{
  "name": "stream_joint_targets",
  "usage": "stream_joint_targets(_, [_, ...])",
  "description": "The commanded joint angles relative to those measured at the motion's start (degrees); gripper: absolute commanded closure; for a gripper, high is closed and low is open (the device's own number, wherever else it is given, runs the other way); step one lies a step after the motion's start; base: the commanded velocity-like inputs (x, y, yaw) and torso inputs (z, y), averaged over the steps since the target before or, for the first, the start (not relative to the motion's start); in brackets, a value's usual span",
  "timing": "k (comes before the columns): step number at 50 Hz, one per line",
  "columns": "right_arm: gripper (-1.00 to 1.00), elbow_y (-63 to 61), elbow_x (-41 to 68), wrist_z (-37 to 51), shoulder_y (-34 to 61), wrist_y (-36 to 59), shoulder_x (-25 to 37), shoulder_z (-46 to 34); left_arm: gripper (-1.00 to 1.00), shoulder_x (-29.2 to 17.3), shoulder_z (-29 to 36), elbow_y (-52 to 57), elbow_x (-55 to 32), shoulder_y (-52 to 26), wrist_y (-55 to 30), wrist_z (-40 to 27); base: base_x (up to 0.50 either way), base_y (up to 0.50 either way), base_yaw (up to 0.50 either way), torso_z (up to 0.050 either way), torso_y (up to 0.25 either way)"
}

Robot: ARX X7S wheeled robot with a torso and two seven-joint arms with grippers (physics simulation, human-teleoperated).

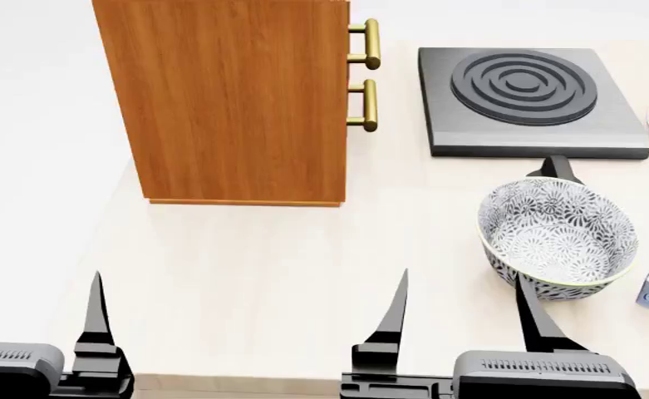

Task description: Put the bowl on the top of the cabinet.

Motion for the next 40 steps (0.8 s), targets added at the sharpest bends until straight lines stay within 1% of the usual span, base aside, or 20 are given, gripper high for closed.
stream_joint_targets(1, [-1.00,0.0,0.3,0.3,0.0,0.0,0.2,-0.4,-1.00,-0.4,0.0,0.2,-0.3,0.1,0.0,-0.4,0.00,0.50,0.00,0.000,0.000])
stream_joint_targets(11, [-1.00,-0.1,0.0,0.4,-0.1,-0.2,0.7,-1.1,-1.00,-0.6,0.3,0.1,-0.5,0.1,0.1,-0.8,0.00,0.48,0.00,0.000,0.000])
stream_joint_targets(25, [-1.00,0.0,-1.7,1.4,-0.1,-0.5,1.3,-2.6,-1.00,-0.9,0.5,-0.2,-0.9,0.2,0.5,-1.1,0.00,0.00,0.00,0.000,0.000])
stream_joint_targets(31, [-1.00,0.0,-0.6,1.5,0.2,0.7,1.3,-2.1,-1.00,-1.1,0.7,-0.1,-0.9,0.1,0.4,-1.3,0.01,0.00,0.00,0.000,0.000])
stream_joint_targets(40, [-1.00,0.0,-0.1,1.7,0.2,0.3,1.5,-2.1,-1.00,-1.3,0.8,-0.2,-1.1,0.2,0.7,-1.5,0.25,0.01,0.00,0.000,0.000])
